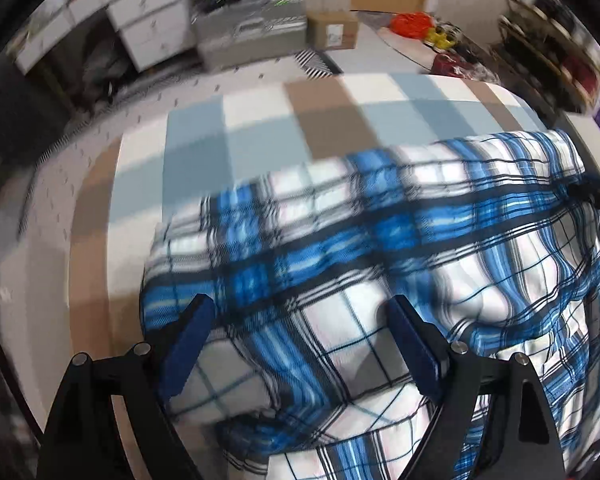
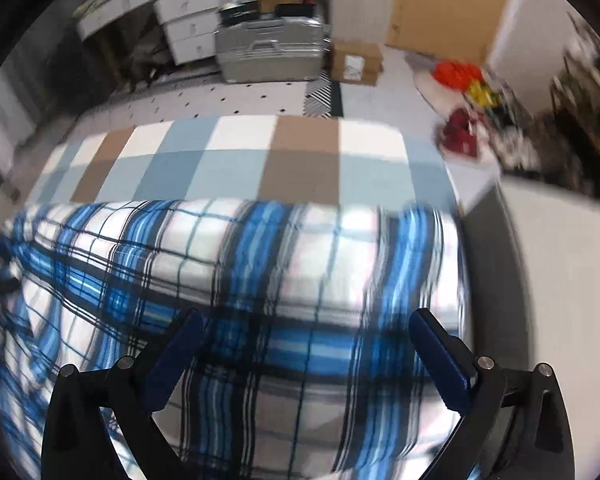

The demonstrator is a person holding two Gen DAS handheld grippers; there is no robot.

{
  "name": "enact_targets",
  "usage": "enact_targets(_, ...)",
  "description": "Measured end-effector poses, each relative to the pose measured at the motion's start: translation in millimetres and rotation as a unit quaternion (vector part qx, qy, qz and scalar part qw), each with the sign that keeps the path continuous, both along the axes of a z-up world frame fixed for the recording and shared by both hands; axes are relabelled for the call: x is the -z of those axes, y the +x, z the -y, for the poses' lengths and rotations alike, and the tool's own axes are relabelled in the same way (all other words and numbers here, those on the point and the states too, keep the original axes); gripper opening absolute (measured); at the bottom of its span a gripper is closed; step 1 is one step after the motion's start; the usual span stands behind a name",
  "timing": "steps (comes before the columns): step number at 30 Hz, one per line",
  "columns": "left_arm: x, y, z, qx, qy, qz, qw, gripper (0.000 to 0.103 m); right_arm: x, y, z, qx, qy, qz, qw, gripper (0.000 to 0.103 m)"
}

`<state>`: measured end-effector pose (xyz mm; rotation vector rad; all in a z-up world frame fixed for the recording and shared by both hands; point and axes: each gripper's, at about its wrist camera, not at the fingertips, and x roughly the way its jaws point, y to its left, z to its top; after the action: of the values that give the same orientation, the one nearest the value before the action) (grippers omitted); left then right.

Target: Fold large clothes

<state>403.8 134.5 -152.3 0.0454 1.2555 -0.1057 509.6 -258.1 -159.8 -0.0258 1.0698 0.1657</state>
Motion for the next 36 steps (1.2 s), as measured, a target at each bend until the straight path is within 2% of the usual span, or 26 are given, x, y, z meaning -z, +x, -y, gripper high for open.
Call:
enact_targets(1, 4, -3, -3, -0.002, -0.010, -0.002, 0.9999, 0.085, 5, -7, 4, 0.006, 0.026, -0.002, 1.000, 0.103)
enact_targets(2, 8, -5, -5, -0.004, -0.011, -0.003, 0.9999, 0.085, 5, -6, 2, 0.005, 0.031, -0.001, 0.999, 0.103)
enact_targets(4, 17, -6, -5, 0.008, -0.018, -0.005, 0.9998, 0.085, 10, -21, 0, -0.008, 0.031, 0.009, 0.999, 0.103)
enact_targets(6, 21, -7, -3, 0.017, -0.019, 0.006, 0.9997, 0.087, 29, -23, -11, -0.025, 0.008, -0.013, 1.000, 0.103)
enact_targets(8, 19, -8, 0, 0.015, -0.011, 0.008, 0.9998, 0.088, 30, -34, -19, -0.046, -0.023, 0.009, 0.999, 0.103)
enact_targets(11, 10, -15, 7, 0.009, 0.020, -0.005, 0.9997, 0.088, 27, -33, -17, -0.032, -0.020, -0.022, 0.999, 0.103)
enact_targets(13, -6, -33, 7, 0.003, -0.005, 0.000, 1.0000, 0.088, 15, -41, -9, -0.011, 0.012, -0.026, 1.000, 0.103)
enact_targets(15, -35, -64, 9, 0.000, -0.041, 0.040, 0.9984, 0.088, -11, -65, -5, -0.009, 0.054, 0.014, 0.998, 0.103)
enact_targets(21, -98, -158, 18, -0.016, -0.067, 0.147, 0.9868, 0.089, -75, -173, -23, -0.057, 0.134, 0.129, 0.981, 0.103)
enact_targets(25, -129, -208, 29, -0.004, -0.043, 0.203, 0.9782, 0.090, -98, -252, -40, -0.081, 0.161, 0.199, 0.963, 0.103)
enact_targets(27, -140, -231, 35, -0.013, -0.024, 0.224, 0.9741, 0.090, -104, -280, -42, -0.074, 0.175, 0.222, 0.956, 0.103)
enact_targets(32, -138, -258, 43, -0.035, -0.012, 0.241, 0.9697, 0.090, -109, -351, -48, -0.044, 0.194, 0.278, 0.940, 0.103)
enact_targets(36, -139, -292, 54, -0.042, -0.003, 0.276, 0.9604, 0.090, -113, -404, -60, -0.036, 0.199, 0.324, 0.924, 0.103)
